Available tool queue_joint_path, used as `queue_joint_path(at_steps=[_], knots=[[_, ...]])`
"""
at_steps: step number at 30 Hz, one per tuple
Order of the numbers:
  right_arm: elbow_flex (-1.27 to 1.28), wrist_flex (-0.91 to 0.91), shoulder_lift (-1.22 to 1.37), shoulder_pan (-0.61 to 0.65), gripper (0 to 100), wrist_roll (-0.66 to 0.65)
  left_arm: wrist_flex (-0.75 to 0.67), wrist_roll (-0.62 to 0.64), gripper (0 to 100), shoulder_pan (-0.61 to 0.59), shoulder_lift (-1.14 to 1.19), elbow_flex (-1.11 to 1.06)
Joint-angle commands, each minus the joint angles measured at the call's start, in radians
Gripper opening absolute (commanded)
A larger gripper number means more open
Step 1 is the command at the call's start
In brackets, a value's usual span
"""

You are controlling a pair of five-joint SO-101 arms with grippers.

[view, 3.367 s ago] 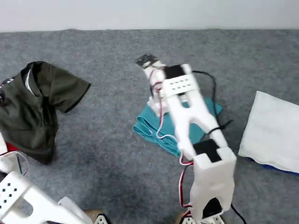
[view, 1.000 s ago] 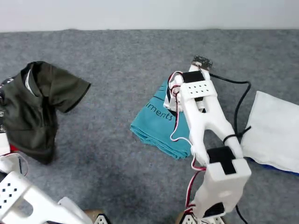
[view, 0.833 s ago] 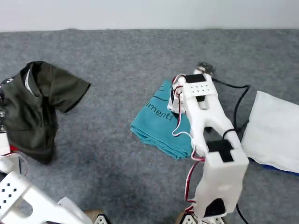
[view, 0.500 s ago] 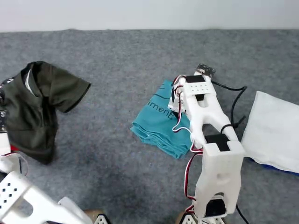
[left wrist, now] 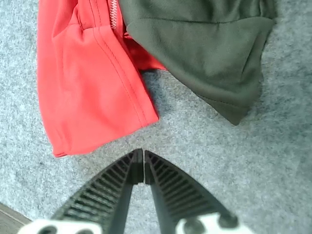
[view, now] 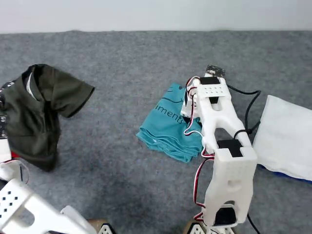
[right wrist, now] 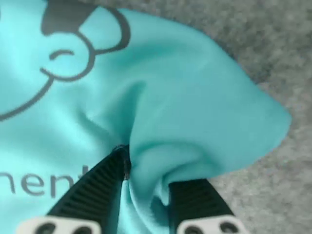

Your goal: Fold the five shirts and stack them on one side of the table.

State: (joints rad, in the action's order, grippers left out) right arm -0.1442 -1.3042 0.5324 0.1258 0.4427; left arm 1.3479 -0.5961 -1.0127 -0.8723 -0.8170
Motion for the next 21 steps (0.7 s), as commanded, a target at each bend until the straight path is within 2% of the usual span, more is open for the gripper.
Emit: queue_joint_path(at_steps=[1,10,21], knots=[[-0.017,-0.084,-0.150,-0.051,0.9,-0.101,-0.002,-0.008,2,0.005,-0.015,0.015],[-0.018,-0.302,-0.460,-0.107,0.9,-0.344,-0.002,-0.068,2,0.005,-0.015,0.018],[-0.020,-0.426,-0.702,-0.211,0.8,-0.509,-0.002,-0.069,2,0.005,-0.015,0.018]])
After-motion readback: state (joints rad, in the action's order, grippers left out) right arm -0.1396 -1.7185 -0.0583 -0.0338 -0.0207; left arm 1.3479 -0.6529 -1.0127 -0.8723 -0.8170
